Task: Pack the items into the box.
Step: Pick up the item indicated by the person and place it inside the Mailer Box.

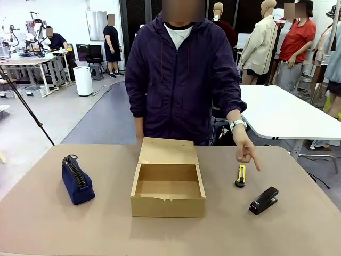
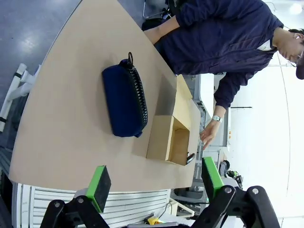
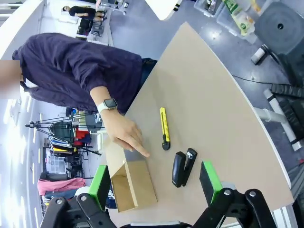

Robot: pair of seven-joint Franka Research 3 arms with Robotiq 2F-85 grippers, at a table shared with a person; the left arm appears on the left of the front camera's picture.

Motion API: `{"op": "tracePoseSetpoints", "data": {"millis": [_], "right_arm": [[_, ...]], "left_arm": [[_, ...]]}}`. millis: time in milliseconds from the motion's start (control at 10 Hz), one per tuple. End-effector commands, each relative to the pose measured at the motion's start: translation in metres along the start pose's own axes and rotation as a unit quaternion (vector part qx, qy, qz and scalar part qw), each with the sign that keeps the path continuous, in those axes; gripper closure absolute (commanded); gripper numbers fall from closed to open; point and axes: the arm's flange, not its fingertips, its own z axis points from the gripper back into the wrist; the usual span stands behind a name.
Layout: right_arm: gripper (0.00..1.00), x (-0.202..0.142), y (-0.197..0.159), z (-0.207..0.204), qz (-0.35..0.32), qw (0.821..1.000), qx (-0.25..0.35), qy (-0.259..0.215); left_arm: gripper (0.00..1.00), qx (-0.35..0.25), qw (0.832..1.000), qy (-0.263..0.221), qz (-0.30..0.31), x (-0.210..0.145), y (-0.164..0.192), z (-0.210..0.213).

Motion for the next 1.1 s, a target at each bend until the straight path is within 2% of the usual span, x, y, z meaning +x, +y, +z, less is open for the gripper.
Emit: {"op": "tracePoseSetpoints", "data": {"millis": [0, 400, 500, 700, 900, 1000], "right_arm": [[0.0, 0.002, 0.0, 0.001, 0.006, 1.0, 0.009, 0.0], [0.0, 0.0, -0.001, 0.001, -0.001, 1.0, 0.0, 0.0], [0.0, 0.001, 0.008, -0.013, 0.015, 0.999, 0.011, 0.031], [0.0, -0.02, 0.045, -0.071, 0.115, 0.983, -0.057, 0.132], [0.0, -0.06, 0.072, -0.131, 0.223, 0.942, -0.139, 0.208], [0.0, -0.091, 0.082, -0.161, 0.343, 0.882, -0.202, 0.251]], "left_arm": [[0.0, -0.011, 1.0, 0.0, -0.007, 0.0, 0.002, 0.001], [0.0, -0.011, 1.0, 0.0, -0.007, 0.0, 0.002, 0.001], [0.0, -0.011, 1.0, 0.0, -0.007, 0.0, 0.002, 0.001], [0.0, -0.011, 1.0, 0.0, -0.007, 0.0, 0.002, 0.001], [0.0, -0.011, 1.0, 0.0, -0.007, 0.0, 0.002, 0.001], [0.0, -0.011, 1.0, 0.0, -0.007, 0.0, 0.002, 0.001]]}}
